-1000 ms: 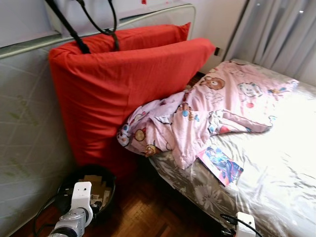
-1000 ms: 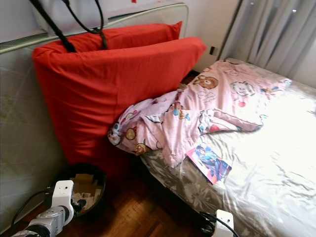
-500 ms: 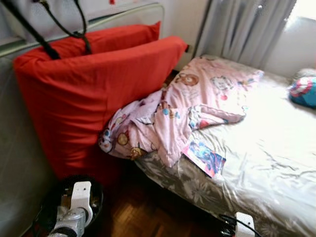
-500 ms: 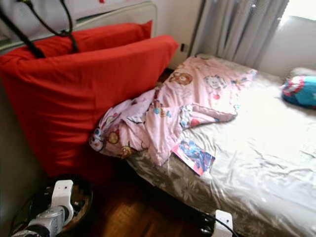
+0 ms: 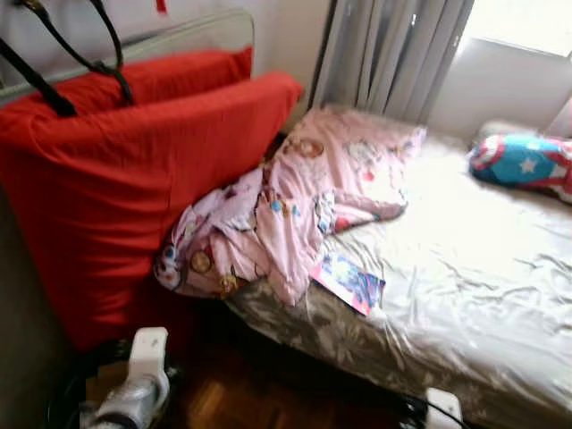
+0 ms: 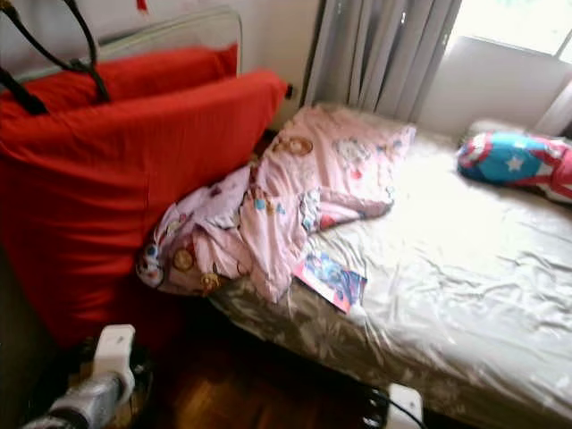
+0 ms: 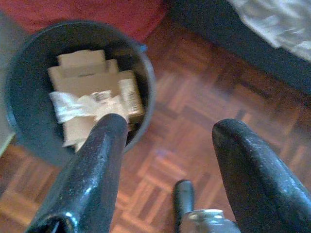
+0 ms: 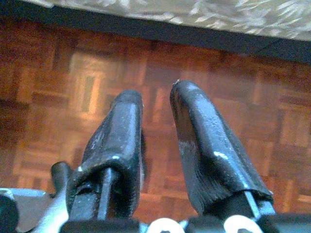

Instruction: Clean up the room

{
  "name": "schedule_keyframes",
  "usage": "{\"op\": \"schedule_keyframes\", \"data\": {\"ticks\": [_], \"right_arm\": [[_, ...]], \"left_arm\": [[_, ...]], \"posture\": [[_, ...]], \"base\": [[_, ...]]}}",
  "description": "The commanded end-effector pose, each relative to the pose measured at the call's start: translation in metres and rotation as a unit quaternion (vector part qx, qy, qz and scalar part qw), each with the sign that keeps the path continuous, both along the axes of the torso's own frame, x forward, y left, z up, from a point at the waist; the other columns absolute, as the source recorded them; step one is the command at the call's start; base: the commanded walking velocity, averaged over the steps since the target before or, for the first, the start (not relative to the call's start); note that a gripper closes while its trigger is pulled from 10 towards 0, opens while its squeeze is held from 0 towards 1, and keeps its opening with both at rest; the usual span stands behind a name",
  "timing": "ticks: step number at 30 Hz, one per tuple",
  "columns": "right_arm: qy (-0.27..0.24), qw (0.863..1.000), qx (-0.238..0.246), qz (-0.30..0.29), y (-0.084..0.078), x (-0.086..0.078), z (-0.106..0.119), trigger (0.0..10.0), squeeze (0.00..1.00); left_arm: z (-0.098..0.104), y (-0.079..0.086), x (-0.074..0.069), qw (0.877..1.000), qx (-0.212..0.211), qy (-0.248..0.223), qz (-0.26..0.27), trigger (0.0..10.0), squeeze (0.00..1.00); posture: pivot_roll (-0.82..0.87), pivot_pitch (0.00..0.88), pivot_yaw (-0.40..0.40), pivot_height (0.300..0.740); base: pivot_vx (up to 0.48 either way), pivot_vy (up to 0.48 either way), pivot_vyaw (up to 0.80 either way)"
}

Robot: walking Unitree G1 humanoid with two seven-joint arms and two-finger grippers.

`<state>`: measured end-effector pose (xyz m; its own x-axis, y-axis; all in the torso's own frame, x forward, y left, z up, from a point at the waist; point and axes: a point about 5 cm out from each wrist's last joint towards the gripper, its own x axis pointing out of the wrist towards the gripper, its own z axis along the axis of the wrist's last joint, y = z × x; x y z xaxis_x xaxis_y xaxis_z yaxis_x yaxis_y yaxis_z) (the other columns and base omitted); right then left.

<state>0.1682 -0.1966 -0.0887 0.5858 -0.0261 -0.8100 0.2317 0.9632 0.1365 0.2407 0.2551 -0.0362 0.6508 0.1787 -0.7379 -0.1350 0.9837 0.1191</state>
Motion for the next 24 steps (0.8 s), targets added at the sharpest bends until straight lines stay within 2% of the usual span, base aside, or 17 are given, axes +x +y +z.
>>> {"op": "schedule_keyframes", "data": {"ticks": [1, 6, 24], "right_arm": [[0.000, 1.000, -0.011, -0.003, -0.0080, -0.0012, 0.0008, 10.0, 0.00], [-0.001, 1.000, -0.010, -0.005, -0.0078, -0.0013, 0.0008, 10.0, 0.00], [-0.004, 1.000, -0.007, -0.012, -0.0060, 0.0006, 0.0013, 10.0, 0.00]], "left_arm": [[0.0020, -0.0080, 0.0064, 1.000, -0.009, -0.008, -0.010, 10.0, 0.00], [0.0020, -0.0084, 0.0065, 1.000, -0.012, -0.009, -0.012, 10.0, 0.00], [0.0034, -0.0066, 0.0076, 1.000, -0.014, -0.010, -0.009, 10.0, 0.00]], "posture": [[0.03, 0.000, -0.077, 0.740], [0.03, 0.000, -0.077, 0.740], [0.04, 0.000, -0.066, 0.740]], "base": [[0.000, 0.000, 0.00], [0.000, 0.000, 0.00], [0.286, 0.000, 0.00]]}}
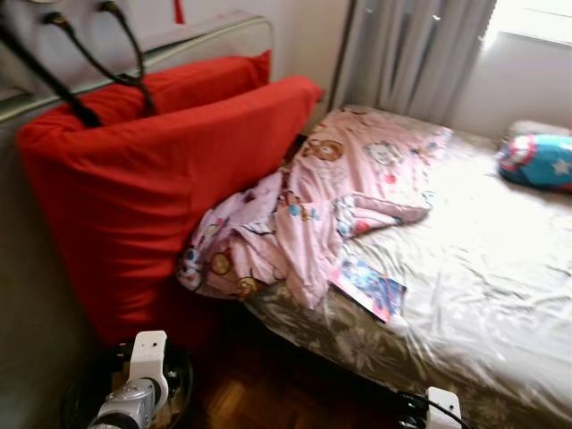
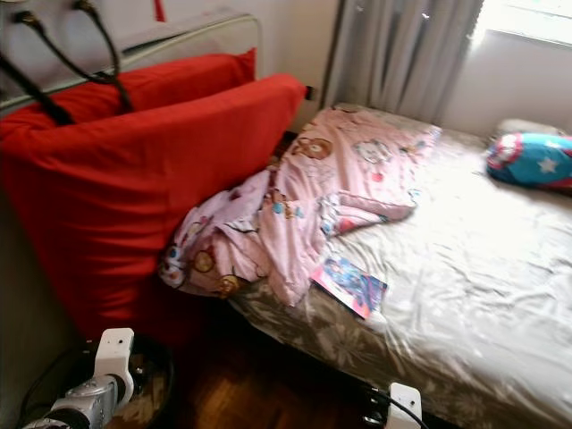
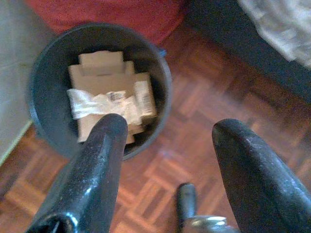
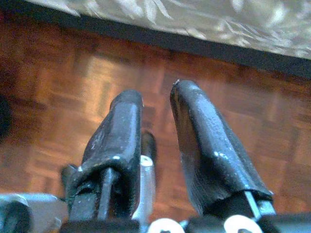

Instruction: Clean up the room

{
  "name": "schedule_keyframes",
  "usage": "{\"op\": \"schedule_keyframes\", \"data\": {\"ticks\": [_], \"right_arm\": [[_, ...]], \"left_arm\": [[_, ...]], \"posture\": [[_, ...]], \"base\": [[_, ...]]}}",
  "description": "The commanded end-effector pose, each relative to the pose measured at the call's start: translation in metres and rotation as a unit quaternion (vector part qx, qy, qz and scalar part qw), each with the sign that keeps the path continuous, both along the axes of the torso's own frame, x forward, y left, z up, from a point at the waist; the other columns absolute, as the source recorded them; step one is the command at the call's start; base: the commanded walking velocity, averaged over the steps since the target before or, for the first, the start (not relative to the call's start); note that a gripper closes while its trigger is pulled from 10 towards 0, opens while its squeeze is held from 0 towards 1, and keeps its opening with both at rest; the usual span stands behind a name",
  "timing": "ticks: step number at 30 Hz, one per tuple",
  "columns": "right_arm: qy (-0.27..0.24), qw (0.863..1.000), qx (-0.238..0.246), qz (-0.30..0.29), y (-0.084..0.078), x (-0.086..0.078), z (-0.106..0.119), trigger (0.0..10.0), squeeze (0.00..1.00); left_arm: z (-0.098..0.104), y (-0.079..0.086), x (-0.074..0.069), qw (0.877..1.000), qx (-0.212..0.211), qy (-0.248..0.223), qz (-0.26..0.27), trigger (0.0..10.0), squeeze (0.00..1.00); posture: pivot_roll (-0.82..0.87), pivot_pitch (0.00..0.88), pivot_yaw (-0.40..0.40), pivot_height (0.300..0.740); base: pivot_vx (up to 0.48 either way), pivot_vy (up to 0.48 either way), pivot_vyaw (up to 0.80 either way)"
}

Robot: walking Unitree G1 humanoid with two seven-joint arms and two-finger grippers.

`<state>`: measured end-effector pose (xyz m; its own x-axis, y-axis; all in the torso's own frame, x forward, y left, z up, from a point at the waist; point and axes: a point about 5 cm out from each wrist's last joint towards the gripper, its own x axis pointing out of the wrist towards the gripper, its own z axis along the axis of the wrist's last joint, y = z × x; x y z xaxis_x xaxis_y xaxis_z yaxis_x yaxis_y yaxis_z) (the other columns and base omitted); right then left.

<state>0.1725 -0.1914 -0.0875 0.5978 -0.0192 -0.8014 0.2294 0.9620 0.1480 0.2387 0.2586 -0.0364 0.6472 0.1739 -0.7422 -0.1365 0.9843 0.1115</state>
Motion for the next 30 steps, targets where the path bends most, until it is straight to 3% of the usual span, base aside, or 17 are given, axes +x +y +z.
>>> {"op": "schedule_keyframes", "data": {"ticks": [1, 13, 23, 30], "right_arm": [[0.003, 1.000, -0.011, -0.013, -0.011, -0.004, 0.000, 10.0, 0.00], [0.001, 1.000, -0.008, -0.015, -0.009, -0.003, 0.000, 10.0, 0.00], [-0.003, 0.999, 0.008, -0.032, 0.000, -0.005, -0.002, 10.0, 0.00], [-0.009, 0.999, 0.004, -0.038, 0.000, -0.004, -0.001, 10.0, 0.00]], "left_arm": [[0.004, -0.010, 0.010, 1.000, -0.010, -0.013, -0.010, 10.0, 0.00], [0.004, -0.009, 0.010, 1.000, -0.006, -0.013, -0.012, 10.0, 0.00], [0.006, -0.001, 0.009, 0.999, 0.013, -0.006, -0.028, 10.0, 0.00], [0.007, 0.000, 0.009, 1.000, 0.011, -0.014, -0.016, 10.0, 0.00]], "posture": [[0.04, 0.000, -0.067, 0.740], [0.05, 0.000, -0.049, 0.740], [0.04, 0.000, 0.024, 0.740], [0.05, 0.000, 0.007, 0.740]], "base": [[0.304, 0.000, 0.00], [0.316, 0.000, 0.00], [0.307, 0.000, 0.00], [0.000, 0.000, 0.00]]}}
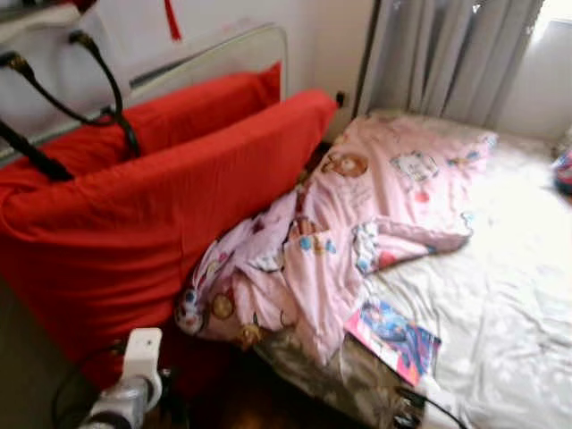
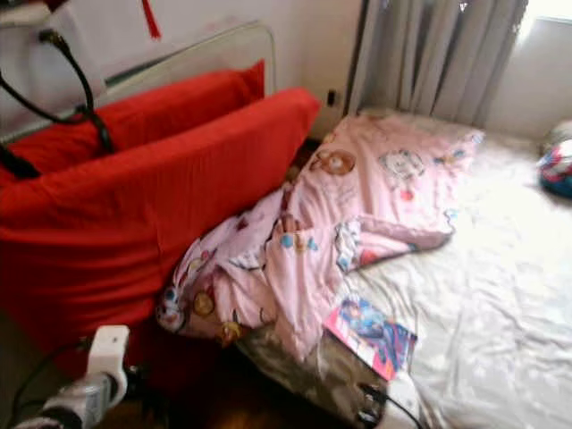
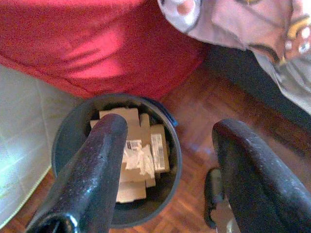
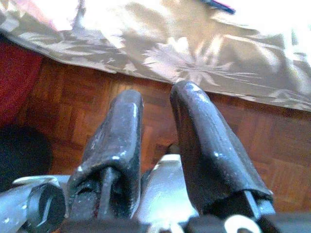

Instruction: Clean up the room

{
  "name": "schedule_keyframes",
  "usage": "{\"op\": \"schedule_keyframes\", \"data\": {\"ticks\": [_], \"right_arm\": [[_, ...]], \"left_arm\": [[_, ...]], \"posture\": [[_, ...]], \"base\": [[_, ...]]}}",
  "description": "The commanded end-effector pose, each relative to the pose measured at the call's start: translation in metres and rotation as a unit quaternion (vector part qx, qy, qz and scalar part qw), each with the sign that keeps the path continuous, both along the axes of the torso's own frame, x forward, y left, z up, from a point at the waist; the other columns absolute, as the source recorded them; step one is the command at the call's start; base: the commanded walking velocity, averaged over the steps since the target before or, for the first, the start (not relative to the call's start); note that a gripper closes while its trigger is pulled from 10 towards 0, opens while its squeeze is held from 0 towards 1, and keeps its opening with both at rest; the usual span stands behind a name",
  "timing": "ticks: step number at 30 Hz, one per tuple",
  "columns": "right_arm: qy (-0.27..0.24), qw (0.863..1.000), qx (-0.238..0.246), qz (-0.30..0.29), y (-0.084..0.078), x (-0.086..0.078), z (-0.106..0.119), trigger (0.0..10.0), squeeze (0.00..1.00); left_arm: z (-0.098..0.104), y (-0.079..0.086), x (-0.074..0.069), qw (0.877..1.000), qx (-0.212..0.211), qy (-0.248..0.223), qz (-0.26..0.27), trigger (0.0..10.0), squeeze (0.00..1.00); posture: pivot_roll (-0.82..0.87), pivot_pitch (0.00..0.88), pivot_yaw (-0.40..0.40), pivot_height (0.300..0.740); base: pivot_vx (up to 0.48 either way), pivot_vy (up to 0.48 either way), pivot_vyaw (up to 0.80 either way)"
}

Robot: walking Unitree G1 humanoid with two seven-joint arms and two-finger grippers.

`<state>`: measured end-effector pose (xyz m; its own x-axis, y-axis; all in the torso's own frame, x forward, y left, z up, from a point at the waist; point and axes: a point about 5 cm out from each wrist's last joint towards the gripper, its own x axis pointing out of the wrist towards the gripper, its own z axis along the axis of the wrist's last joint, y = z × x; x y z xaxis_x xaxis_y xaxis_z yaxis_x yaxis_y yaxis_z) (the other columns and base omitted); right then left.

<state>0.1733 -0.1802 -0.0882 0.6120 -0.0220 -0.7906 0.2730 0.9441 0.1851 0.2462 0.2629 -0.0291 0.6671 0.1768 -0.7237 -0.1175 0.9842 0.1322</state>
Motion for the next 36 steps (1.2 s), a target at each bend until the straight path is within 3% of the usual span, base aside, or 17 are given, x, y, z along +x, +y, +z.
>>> {"op": "schedule_keyframes", "data": {"ticks": [1, 14, 21, 23, 24, 26, 28, 30, 36], "right_arm": [[-0.003, 1.000, -0.015, -0.015, -0.012, -0.004, 0.000, 10.0, 0.00], [-0.110, 0.993, -0.040, -0.022, -0.022, 0.006, 0.014, 10.0, 0.00], [-0.164, 0.985, -0.035, -0.037, -0.023, 0.001, 0.018, 10.0, 0.00], [-0.270, 0.960, -0.062, -0.026, -0.031, 0.082, 0.070, 10.0, 0.00], [-0.353, 0.932, -0.088, -0.007, -0.032, 0.122, 0.112, 10.0, 0.00], [-0.364, 0.927, -0.092, -0.002, -0.032, 0.125, 0.116, 10.0, 0.00], [-0.401, 0.911, -0.099, 0.004, -0.029, 0.126, 0.125, 10.0, 0.00], [-0.414, 0.904, -0.106, 0.001, -0.031, 0.125, 0.127, 10.0, 0.00], [-0.404, 0.907, -0.117, -0.007, -0.035, 0.110, 0.117, 10.0, 0.00]], "left_arm": [[-0.001, -0.005, 0.002, 1.000, -0.002, -0.004, -0.004, 10.0, 0.00], [0.004, -0.010, 0.006, 0.994, -0.056, -0.086, 0.047, 10.0, 0.00], [0.005, -0.008, 0.004, 0.988, -0.069, -0.125, 0.062, 10.0, 0.00], [0.006, -0.008, 0.003, 0.985, -0.076, -0.138, 0.073, 10.0, 0.00], [0.025, -0.026, 0.024, 0.971, -0.050, -0.230, 0.029, 10.0, 0.00], [0.031, -0.032, 0.029, 0.966, -0.043, -0.256, 0.016, 10.0, 0.00], [0.049, -0.043, 0.040, 0.946, -0.032, -0.321, -0.009, 10.0, 0.00], [0.055, -0.047, 0.041, 0.936, -0.032, -0.351, -0.018, 10.0, 0.00], [0.058, -0.046, 0.037, 0.927, -0.026, -0.374, -0.009, 10.0, 0.00]], "posture": [[0.05, 0.000, 0.007, 0.740], [0.02, 0.000, -0.024, 0.740], [0.00, 0.000, -0.020, 0.740], [0.00, 0.000, -0.022, 0.740], [-0.01, 0.000, -0.021, 0.740], [-0.01, 0.000, -0.021, 0.740], [-0.02, 0.000, -0.024, 0.740], [-0.02, 0.000, -0.028, 0.740], [-0.02, 0.000, -0.032, 0.740]], "base": [[0.000, 0.000, 0.00], [0.000, 0.000, 0.00], [0.000, 0.000, 0.00], [0.000, 0.000, 0.00], [0.000, 0.000, 0.00], [0.000, 0.000, 0.00], [0.000, 0.000, 0.00], [0.000, 0.000, 0.00], [0.000, 0.000, 0.00]]}}
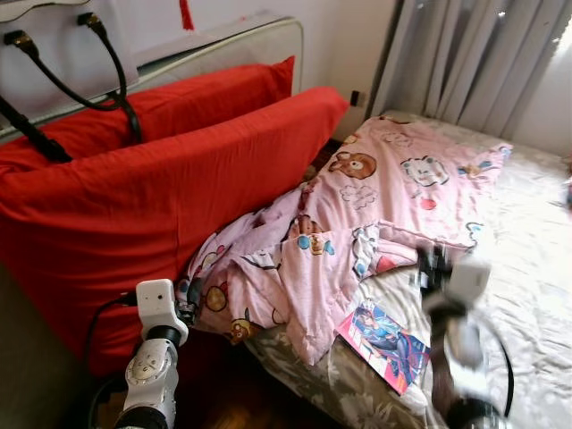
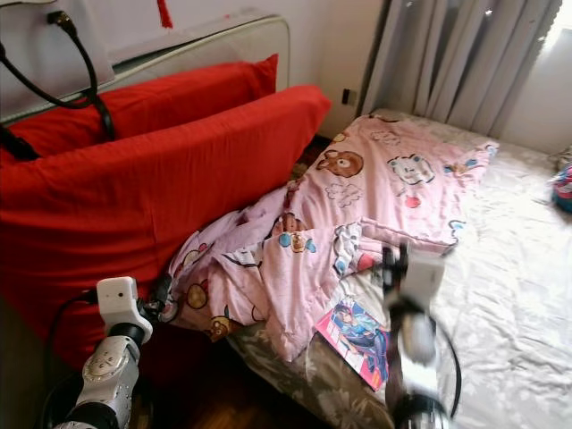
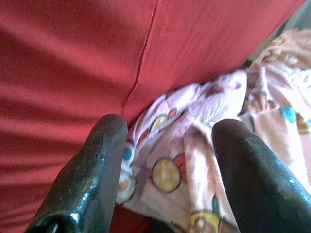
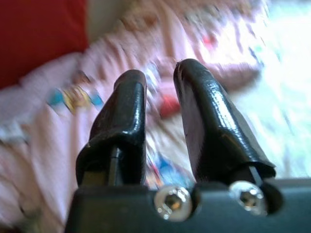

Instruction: Clean up the room

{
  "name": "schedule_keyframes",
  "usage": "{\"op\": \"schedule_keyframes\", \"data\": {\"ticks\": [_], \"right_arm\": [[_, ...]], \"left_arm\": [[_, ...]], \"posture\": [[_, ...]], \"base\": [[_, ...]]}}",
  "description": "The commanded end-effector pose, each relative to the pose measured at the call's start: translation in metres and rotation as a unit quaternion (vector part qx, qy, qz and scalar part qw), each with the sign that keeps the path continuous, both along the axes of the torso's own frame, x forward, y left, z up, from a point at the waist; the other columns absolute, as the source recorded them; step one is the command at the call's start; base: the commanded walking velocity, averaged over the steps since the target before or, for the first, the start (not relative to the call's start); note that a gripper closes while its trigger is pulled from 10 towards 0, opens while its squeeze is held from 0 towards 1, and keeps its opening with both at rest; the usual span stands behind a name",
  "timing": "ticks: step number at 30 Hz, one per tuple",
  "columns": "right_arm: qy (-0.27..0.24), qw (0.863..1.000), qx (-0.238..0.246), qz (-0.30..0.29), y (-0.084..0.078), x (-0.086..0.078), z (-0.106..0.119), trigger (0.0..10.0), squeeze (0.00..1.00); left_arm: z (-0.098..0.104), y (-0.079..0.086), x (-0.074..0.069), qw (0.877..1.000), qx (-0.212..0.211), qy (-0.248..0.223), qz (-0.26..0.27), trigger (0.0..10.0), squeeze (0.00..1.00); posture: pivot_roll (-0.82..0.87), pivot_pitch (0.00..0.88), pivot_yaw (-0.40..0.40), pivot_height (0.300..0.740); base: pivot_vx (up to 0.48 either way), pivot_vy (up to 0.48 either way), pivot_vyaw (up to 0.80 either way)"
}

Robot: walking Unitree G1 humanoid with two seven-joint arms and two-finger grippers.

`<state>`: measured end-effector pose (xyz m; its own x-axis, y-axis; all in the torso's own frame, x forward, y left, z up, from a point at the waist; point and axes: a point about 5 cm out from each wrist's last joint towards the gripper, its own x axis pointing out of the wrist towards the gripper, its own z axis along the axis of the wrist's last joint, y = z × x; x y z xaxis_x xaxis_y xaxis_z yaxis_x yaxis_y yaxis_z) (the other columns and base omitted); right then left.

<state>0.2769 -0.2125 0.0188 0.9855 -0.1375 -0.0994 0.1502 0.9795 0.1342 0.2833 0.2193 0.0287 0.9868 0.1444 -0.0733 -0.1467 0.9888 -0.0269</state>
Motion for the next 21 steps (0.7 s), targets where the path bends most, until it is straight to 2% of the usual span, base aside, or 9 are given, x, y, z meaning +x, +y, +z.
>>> {"op": "schedule_keyframes", "data": {"ticks": [1, 4, 6, 8, 10, 16, 17, 19, 21], "right_arm": [[-0.018, 1.000, -0.009, -0.002, -0.002, 0.004, 0.008, 10.0, 0.00], [-0.010, 1.000, -0.014, -0.001, -0.002, -0.006, 0.001, 10.0, 0.00], [0.006, 1.000, -0.010, -0.009, -0.004, -0.021, -0.010, 10.0, 0.00], [0.010, 1.000, -0.012, -0.008, -0.004, -0.024, -0.012, 10.0, 0.00], [0.025, 1.000, -0.011, -0.009, -0.004, -0.034, -0.020, 10.0, 0.00], [0.044, 0.999, -0.005, 0.009, -0.003, -0.039, -0.025, 10.0, 0.00], [0.048, 0.998, -0.010, 0.034, 0.000, -0.039, -0.026, 10.0, 0.00], [0.045, 0.997, -0.027, 0.050, 0.001, -0.038, -0.023, 10.0, 0.00], [0.033, 0.999, -0.025, 0.034, -0.003, -0.036, -0.018, 10.0, 0.00]], "left_arm": [[0.001, -0.002, -0.001, 1.000, 0.001, -0.009, -0.004, 10.0, 0.00], [0.000, -0.002, -0.005, 1.000, 0.003, -0.015, -0.006, 10.0, 0.00], [-0.007, -0.003, -0.018, 1.000, 0.006, -0.008, -0.019, 10.0, 0.00], [-0.009, -0.003, -0.021, 1.000, 0.005, -0.006, -0.019, 10.0, 0.00], [-0.016, -0.004, -0.031, 0.999, 0.008, 0.006, -0.033, 10.0, 0.00], [-0.023, -0.006, -0.036, 0.998, -0.001, 0.027, -0.051, 10.0, 0.00], [-0.023, -0.007, -0.037, 0.997, 0.010, 0.034, -0.074, 10.0, 0.00], [-0.023, -0.003, -0.036, 0.997, 0.010, 0.038, -0.071, 10.0, 0.00], [-0.019, 0.005, -0.037, 0.998, 0.009, 0.030, -0.052, 10.0, 0.00]], "posture": [[-0.02, 0.000, -0.032, 0.740], [-0.02, 0.000, -0.032, 0.740], [-0.02, 0.000, -0.031, 0.740], [-0.02, 0.000, -0.031, 0.740], [-0.02, 0.000, -0.036, 0.740], [0.01, 0.000, -0.053, 0.740], [0.00, 0.000, -0.056, 0.740], [0.00, 0.000, -0.060, 0.740], [0.00, 0.000, -0.066, 0.740]], "base": [[0.000, 0.000, 0.00], [0.000, 0.000, 0.00], [0.000, 0.000, 0.00], [0.000, 0.000, 0.00], [0.000, 0.000, 0.00], [0.000, 0.000, 0.00], [0.000, 0.000, 0.00], [0.000, 0.000, 0.00], [0.000, 0.000, 0.00]]}}
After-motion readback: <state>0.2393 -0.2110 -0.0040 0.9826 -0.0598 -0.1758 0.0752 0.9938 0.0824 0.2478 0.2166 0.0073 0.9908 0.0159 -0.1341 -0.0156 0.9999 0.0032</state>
